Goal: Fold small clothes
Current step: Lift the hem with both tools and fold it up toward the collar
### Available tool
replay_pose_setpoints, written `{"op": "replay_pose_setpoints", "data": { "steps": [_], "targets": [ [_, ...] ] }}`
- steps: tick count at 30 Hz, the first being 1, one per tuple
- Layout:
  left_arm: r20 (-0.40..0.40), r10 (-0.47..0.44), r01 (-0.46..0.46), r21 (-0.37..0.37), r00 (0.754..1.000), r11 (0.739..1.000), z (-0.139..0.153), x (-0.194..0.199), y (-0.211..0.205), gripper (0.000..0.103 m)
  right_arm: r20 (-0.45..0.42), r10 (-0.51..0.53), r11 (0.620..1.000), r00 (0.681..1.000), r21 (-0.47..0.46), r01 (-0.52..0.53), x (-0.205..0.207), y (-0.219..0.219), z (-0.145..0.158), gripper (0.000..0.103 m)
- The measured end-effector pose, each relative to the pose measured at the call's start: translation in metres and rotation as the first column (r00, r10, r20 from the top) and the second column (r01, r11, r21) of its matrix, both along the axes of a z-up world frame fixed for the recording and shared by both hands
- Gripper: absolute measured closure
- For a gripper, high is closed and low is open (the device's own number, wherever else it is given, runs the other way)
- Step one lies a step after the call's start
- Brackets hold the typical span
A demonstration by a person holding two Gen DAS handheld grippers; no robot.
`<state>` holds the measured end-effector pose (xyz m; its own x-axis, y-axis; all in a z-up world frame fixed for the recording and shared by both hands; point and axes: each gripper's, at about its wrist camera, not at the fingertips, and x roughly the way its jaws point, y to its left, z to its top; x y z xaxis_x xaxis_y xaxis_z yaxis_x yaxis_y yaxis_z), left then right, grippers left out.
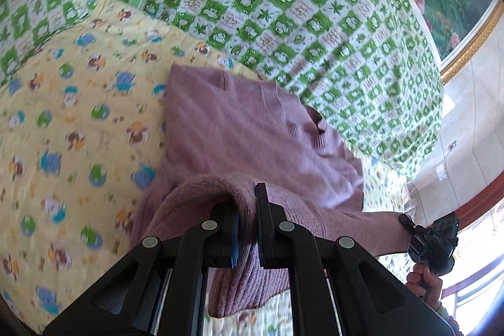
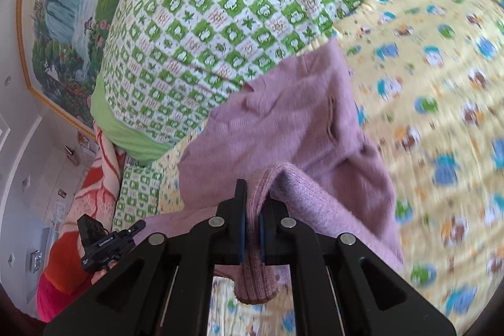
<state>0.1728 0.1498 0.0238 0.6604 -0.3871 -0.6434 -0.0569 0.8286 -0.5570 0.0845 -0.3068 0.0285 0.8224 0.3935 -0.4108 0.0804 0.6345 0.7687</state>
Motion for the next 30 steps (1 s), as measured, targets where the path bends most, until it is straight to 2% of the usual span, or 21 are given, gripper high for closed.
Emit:
{"op": "replay_pose_setpoints", "data": {
  "steps": [6,14,21,24,27,30],
  "targets": [
    [0.002,0.022,-0.022,0.023,1.000,0.999,-0.001,0.062,0.000,0.096,0.013,0.008,0.999,1.000,-0.041,-0.007,0.065,-0.020,0.011,0.096],
    [-0.030,0.043,-0.042,0.042,0.999,0.998,-0.023,0.131,0.001,0.096,-0.017,-0.002,0.999,1.000,-0.051,0.001,0.128,-0.041,-0.003,0.096],
    [-0.052,0.065,-0.064,0.037,0.996,0.997,-0.046,0.166,0.005,0.096,-0.064,-0.042,0.999,0.997,-0.010,0.042,0.167,-0.062,-0.030,0.096],
    [-0.043,0.075,-0.074,0.036,0.996,0.997,-0.047,0.178,0.006,0.096,-0.064,-0.061,0.998,0.996,0.005,0.061,0.178,-0.068,-0.034,0.096],
    [-0.073,0.083,-0.079,0.050,0.994,0.996,-0.057,0.190,0.006,0.096,-0.074,-0.065,0.998,0.995,0.001,0.065,0.190,-0.068,-0.037,0.096],
    [-0.090,0.099,-0.096,0.039,0.991,0.995,-0.066,0.193,0.010,0.091,-0.135,-0.078,0.996,0.988,0.031,0.083,0.200,-0.070,-0.048,0.094]
  ]
}}
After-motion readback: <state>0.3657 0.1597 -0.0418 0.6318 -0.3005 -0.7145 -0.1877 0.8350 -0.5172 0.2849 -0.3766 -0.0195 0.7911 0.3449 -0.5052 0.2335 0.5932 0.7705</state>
